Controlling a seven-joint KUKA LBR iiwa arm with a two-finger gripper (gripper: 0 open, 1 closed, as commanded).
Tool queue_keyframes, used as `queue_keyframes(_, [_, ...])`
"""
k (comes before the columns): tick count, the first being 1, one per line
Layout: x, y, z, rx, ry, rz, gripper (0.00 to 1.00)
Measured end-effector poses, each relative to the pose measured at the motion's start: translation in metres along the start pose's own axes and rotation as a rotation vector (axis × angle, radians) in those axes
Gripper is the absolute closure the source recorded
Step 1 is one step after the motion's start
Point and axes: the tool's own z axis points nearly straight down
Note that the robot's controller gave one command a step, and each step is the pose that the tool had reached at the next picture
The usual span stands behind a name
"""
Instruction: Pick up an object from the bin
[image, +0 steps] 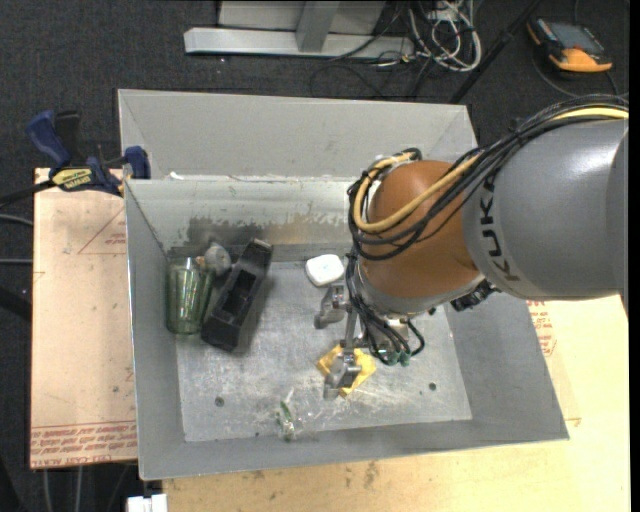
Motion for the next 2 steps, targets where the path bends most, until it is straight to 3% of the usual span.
queue_keyframes(1, [-0.002,0.000,-0.004,-0.001,-0.007,0.002,0.00])
queue_keyframes(2, [-0.006,-0.050,0.079,-0.015,-0.011,-0.116,1.00])
